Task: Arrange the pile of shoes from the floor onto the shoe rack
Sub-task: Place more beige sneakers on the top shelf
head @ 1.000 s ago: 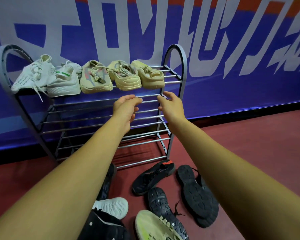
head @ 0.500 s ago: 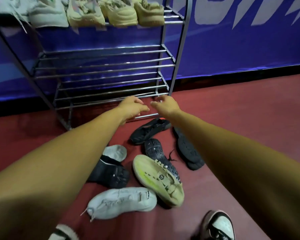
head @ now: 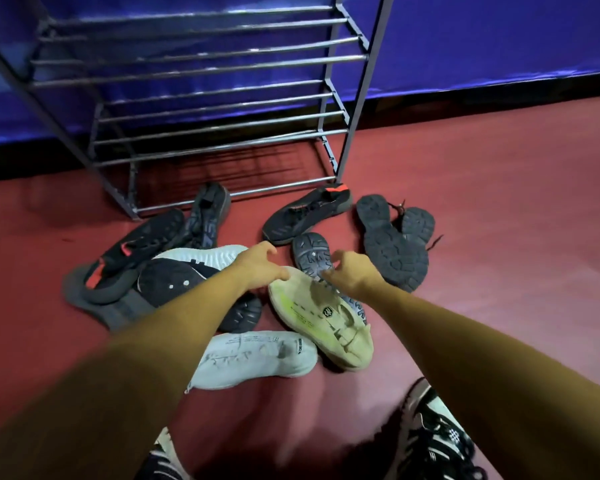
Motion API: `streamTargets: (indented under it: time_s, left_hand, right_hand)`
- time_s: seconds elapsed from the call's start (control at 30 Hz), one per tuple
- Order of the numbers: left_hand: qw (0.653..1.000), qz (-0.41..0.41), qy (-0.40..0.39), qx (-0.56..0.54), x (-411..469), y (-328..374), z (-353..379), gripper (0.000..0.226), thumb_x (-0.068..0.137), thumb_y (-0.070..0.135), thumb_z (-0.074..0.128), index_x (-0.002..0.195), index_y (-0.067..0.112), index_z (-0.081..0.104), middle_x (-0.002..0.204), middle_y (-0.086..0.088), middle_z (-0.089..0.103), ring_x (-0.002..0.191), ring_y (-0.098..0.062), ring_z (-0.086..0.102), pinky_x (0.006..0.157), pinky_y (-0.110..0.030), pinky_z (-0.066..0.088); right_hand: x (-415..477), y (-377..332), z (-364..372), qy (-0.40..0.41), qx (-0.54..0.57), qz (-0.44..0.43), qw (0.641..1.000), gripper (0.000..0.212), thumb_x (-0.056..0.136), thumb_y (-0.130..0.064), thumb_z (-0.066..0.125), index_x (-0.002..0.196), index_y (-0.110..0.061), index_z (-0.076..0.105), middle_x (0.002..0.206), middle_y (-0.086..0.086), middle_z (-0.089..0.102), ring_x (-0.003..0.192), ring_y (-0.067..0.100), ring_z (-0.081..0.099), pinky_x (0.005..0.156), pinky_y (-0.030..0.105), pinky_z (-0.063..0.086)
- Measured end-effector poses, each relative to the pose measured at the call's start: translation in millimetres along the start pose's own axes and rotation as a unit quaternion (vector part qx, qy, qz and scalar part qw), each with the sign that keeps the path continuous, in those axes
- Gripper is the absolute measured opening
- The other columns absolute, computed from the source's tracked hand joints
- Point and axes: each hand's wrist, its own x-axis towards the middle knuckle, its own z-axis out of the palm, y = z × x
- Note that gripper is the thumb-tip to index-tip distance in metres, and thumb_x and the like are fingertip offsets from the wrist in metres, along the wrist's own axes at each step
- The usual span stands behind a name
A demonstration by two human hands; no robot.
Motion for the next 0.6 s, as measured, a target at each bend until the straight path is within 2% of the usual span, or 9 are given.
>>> streamTargets:
  time_s: [0.1, 0.13, 0.2, 0.27, 0.33, 0.4, 0.43, 0.53, 0.6]
  left_hand:
    - [0.999, -0.020, -0.025, 0.011, 7.9, -13.2, 11.4, 0.068, 0.080, 0.029, 0.078, 0.139, 0.020, 0.047, 0.129, -0.008, 0.057, 0.115, -0.026, 0.056, 0.089, -0.029, 0.043]
    - [0.999, -0.024, -0.030, 0.016, 9.8, -16.1, 15.2, 0.071, 0.080, 0.028, 0.078, 0.142, 0.020, 0.044, 0.133, -0.009, 0.055, 0.118, -0.026, 0.055, 0.093, -0.030, 0.043]
    - [0.998, -0.030, -0.038, 0.026, 13.9, -21.9, 22.6, 0.077, 0.081, 0.025, 0.077, 0.147, 0.021, 0.038, 0.135, -0.010, 0.055, 0.120, -0.027, 0.055, 0.100, -0.033, 0.045]
    - [0.998, -0.037, -0.049, 0.034, 17.6, -27.6, 30.1, 0.081, 0.079, 0.023, 0.077, 0.149, 0.023, 0.036, 0.131, -0.009, 0.059, 0.117, -0.027, 0.057, 0.101, -0.035, 0.047]
    - [0.997, -0.045, -0.063, 0.028, 20.2, -30.0, 36.4, 0.080, 0.077, 0.023, 0.076, 0.147, 0.024, 0.036, 0.121, -0.007, 0.063, 0.108, -0.026, 0.061, 0.088, -0.034, 0.053]
    - [0.997, -0.050, -0.066, 0.011, 21.8, -28.4, 39.1, 0.082, 0.076, 0.024, 0.076, 0.146, 0.025, 0.033, 0.113, -0.007, 0.064, 0.094, -0.024, 0.061, 0.069, -0.030, 0.050]
    - [0.997, -0.049, -0.065, 0.004, 22.9, -26.8, 38.9, 0.083, 0.076, 0.024, 0.076, 0.146, 0.026, 0.031, 0.112, -0.007, 0.064, 0.090, -0.024, 0.060, 0.068, -0.030, 0.048]
    - [0.998, -0.031, -0.051, -0.014, 24.4, -17.2, 31.7, 0.083, 0.077, 0.021, 0.077, 0.146, 0.029, 0.032, 0.112, -0.007, 0.064, 0.096, -0.024, 0.062, 0.085, -0.036, 0.053]
    - [0.999, -0.017, -0.032, -0.034, 22.5, -9.0, 23.3, 0.075, 0.078, 0.019, 0.076, 0.140, 0.033, 0.035, 0.110, -0.007, 0.065, 0.099, -0.026, 0.064, 0.090, -0.039, 0.054]
  right_hand:
    - [3.3, 6.4, 14.0, -0.039, -0.031, 0.022, 0.999, 0.037, 0.077, -0.039, 0.067, 0.107, -0.018, 0.068, 0.101, 0.002, 0.070, 0.085, 0.024, 0.065, 0.074, 0.030, 0.055]
    - [6.2, 8.5, 19.6, -0.054, -0.042, 0.025, 0.997, 0.039, 0.071, -0.040, 0.068, 0.105, -0.021, 0.069, 0.102, 0.001, 0.072, 0.083, 0.022, 0.066, 0.074, 0.030, 0.057]
    - [12.6, 12.6, 30.9, -0.078, -0.052, 0.029, 0.995, 0.047, 0.066, -0.038, 0.069, 0.112, -0.026, 0.067, 0.106, 0.002, 0.073, 0.089, 0.024, 0.068, 0.081, 0.035, 0.060]
    - [16.9, 15.1, 38.1, -0.070, -0.063, 0.030, 0.995, 0.053, 0.072, -0.033, 0.066, 0.125, -0.029, 0.063, 0.110, 0.005, 0.071, 0.098, 0.028, 0.068, 0.086, 0.037, 0.059]
    - [19.5, 14.9, 41.0, -0.059, -0.079, 0.029, 0.995, 0.045, 0.077, -0.025, 0.064, 0.122, -0.028, 0.063, 0.105, 0.005, 0.069, 0.095, 0.028, 0.067, 0.081, 0.036, 0.058]
    - [23.9, 14.4, 42.8, -0.054, -0.081, 0.028, 0.995, 0.033, 0.075, -0.021, 0.067, 0.107, -0.026, 0.068, 0.099, 0.003, 0.069, 0.090, 0.027, 0.068, 0.076, 0.035, 0.059]
    - [25.4, 13.6, 42.6, -0.053, -0.083, 0.030, 0.995, 0.028, 0.073, -0.021, 0.068, 0.101, -0.025, 0.069, 0.099, 0.003, 0.070, 0.090, 0.027, 0.069, 0.075, 0.034, 0.058]
    - [27.5, 8.2, 37.3, -0.041, -0.077, 0.041, 0.995, 0.019, 0.071, -0.023, 0.071, 0.090, -0.021, 0.069, 0.095, 0.003, 0.070, 0.085, 0.026, 0.068, 0.070, 0.031, 0.056]
    - [27.0, 1.8, 27.6, -0.031, -0.059, 0.044, 0.997, 0.017, 0.070, -0.022, 0.071, 0.087, -0.023, 0.067, 0.091, 0.001, 0.068, 0.082, 0.025, 0.066, 0.067, 0.030, 0.053]
